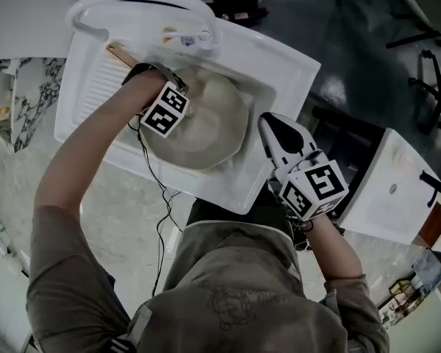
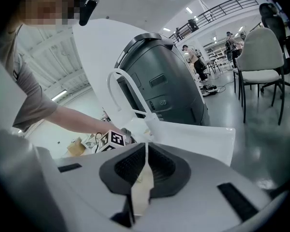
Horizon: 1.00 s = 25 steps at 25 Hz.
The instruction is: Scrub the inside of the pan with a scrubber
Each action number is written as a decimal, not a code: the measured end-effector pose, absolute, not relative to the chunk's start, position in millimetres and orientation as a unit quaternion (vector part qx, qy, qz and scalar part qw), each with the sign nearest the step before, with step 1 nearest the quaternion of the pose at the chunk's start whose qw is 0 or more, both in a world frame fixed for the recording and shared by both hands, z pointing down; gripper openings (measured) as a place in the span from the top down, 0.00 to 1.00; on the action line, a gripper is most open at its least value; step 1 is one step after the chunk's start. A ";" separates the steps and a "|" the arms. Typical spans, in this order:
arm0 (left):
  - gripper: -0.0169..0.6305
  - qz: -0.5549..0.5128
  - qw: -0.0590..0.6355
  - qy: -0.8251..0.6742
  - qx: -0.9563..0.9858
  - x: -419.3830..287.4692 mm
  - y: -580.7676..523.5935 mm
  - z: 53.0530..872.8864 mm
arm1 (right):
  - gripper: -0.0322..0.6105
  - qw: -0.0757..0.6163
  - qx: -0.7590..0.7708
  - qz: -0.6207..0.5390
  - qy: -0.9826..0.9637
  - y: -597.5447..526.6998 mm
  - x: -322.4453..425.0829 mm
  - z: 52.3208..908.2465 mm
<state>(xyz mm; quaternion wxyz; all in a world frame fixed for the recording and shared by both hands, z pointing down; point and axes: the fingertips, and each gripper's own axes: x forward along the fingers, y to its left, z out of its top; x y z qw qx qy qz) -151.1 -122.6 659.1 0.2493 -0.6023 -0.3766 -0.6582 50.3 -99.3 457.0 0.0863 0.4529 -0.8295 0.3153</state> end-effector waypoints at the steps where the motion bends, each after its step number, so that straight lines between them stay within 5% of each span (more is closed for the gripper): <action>1: 0.87 -0.665 0.242 -0.386 -0.592 -160.1 -120.4 660.6 | 0.89 0.087 0.454 0.316 -0.829 -98.3 50.7 457.4; 9: 0.87 -0.711 0.128 -0.383 -0.575 -208.2 -107.3 645.6 | 0.89 0.084 0.456 0.323 -0.825 -92.0 50.6 459.5; 25: 0.87 -0.721 -0.034 -0.419 -0.551 -197.7 -5.4 609.6 | 0.89 0.094 0.450 0.318 -0.829 -86.2 72.1 456.9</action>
